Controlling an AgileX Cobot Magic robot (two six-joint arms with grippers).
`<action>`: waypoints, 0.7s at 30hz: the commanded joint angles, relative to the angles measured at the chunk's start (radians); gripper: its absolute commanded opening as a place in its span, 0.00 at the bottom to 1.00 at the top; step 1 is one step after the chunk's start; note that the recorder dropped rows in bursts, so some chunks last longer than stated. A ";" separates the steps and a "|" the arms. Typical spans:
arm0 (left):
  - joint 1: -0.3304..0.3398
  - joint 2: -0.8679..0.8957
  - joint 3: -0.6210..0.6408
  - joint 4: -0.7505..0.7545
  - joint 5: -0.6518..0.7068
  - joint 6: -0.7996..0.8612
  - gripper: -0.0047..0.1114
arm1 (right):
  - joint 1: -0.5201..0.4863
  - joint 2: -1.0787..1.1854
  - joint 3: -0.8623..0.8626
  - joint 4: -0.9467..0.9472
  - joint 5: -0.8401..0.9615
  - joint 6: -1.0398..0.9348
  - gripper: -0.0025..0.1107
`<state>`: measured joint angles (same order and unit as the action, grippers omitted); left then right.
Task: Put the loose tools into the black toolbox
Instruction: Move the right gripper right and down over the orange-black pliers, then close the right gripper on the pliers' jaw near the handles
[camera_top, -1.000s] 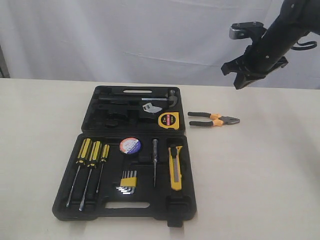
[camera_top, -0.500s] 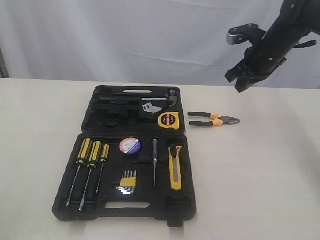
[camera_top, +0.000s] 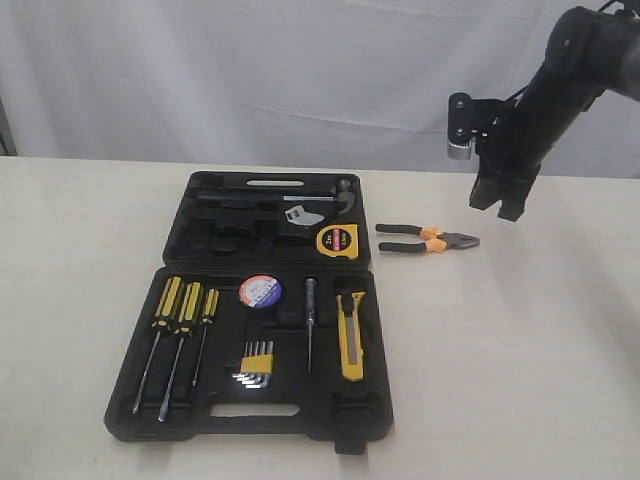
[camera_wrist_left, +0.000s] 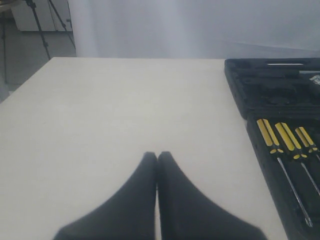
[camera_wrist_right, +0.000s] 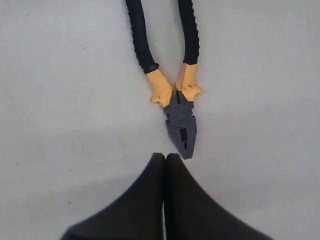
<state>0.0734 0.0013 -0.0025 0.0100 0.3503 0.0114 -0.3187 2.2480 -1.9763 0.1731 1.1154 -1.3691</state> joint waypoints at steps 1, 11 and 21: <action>-0.005 -0.001 0.003 -0.010 -0.008 -0.004 0.04 | -0.003 0.008 0.001 0.011 -0.032 -0.083 0.02; -0.005 -0.001 0.003 -0.010 -0.008 -0.004 0.04 | -0.003 0.060 0.001 0.046 -0.068 -0.224 0.58; -0.005 -0.001 0.003 -0.010 -0.008 -0.004 0.04 | -0.003 0.109 0.001 0.065 -0.138 -0.278 0.61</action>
<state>0.0734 0.0013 -0.0025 0.0100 0.3503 0.0114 -0.3187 2.3516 -1.9763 0.2215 0.9913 -1.6298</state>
